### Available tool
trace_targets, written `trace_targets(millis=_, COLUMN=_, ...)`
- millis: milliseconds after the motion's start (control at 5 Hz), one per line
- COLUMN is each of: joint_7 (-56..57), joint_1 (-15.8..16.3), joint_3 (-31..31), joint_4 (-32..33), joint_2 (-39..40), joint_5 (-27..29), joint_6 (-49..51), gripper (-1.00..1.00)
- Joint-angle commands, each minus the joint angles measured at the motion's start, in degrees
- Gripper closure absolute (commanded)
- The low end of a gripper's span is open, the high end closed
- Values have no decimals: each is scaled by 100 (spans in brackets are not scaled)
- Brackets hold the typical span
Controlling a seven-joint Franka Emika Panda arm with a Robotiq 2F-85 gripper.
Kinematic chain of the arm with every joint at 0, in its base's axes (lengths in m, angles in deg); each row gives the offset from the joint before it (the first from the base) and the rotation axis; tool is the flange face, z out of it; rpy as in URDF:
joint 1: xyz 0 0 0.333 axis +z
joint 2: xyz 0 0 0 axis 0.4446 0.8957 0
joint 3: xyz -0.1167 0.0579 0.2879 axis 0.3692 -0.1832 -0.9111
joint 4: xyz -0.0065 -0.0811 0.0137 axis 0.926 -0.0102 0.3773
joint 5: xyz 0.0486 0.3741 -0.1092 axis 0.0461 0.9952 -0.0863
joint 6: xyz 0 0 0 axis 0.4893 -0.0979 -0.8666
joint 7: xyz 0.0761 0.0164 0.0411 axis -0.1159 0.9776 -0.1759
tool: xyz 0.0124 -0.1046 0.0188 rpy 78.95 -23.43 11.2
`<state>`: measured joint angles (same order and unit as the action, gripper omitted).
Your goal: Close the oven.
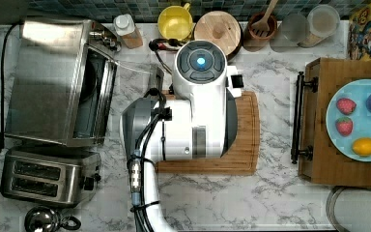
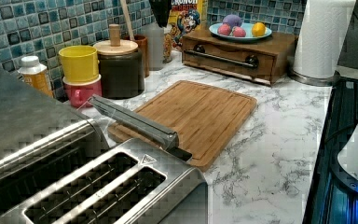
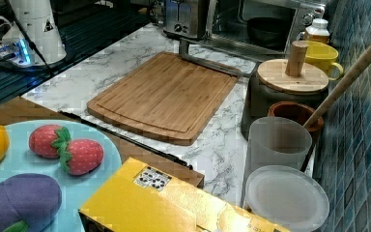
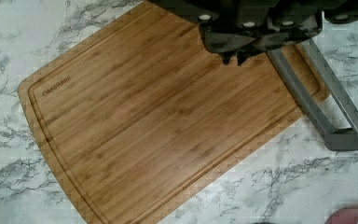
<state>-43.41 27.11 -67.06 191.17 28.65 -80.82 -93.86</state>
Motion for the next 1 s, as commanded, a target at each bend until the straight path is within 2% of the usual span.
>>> trace_targets(millis=200, joint_7=5, joint_1=-1, joint_3=-7, joint_4=-1, joint_2=2, joint_5=66, joint_6=-25, gripper=100)
trace_targets(millis=400, joint_7=566, joint_1=0, joint_3=-26, joint_4=1153, joint_2=-601, joint_5=385, joint_6=-1267, gripper=100)
trace_targets(millis=600, joint_7=1478, joint_1=-99, joint_3=-6, joint_4=1773, joint_2=-757, joint_5=1103, joint_6=-1802, gripper=100)
trace_targets(millis=1000, joint_7=2967, joint_1=-48, joint_3=190, joint_4=2539, joint_2=-808, joint_5=2396, joint_6=-2638, gripper=100)
